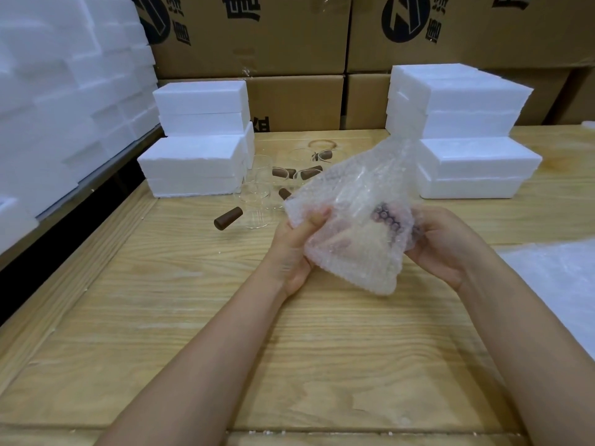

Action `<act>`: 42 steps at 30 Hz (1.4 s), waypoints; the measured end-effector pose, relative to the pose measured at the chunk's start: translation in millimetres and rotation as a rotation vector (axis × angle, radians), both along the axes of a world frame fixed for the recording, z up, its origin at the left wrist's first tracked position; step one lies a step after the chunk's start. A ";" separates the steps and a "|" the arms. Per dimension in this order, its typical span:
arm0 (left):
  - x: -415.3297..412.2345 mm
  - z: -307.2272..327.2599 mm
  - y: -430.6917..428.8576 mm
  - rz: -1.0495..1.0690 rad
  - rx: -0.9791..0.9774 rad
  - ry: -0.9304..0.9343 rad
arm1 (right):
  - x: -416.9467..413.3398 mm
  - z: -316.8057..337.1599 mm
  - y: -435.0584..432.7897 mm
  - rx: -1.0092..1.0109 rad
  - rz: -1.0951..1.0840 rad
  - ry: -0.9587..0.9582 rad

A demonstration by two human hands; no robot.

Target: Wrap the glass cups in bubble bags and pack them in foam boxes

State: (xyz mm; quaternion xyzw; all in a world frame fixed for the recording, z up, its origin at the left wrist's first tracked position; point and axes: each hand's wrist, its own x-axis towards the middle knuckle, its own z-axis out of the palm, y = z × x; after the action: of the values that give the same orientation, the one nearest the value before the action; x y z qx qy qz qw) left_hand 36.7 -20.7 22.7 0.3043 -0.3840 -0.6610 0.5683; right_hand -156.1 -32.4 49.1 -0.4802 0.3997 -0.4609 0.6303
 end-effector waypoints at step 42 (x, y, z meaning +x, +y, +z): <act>-14.4 4.2 5.1 0.127 0.019 0.116 | 33.6 -11.2 13.8 -0.069 0.116 0.255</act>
State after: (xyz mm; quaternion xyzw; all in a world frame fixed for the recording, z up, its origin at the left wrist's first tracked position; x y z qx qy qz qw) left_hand 22.4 -15.6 26.9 0.2946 -0.3241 -0.6439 0.6274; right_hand -122.4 -18.7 37.8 -0.5784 0.4322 -0.3724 0.5831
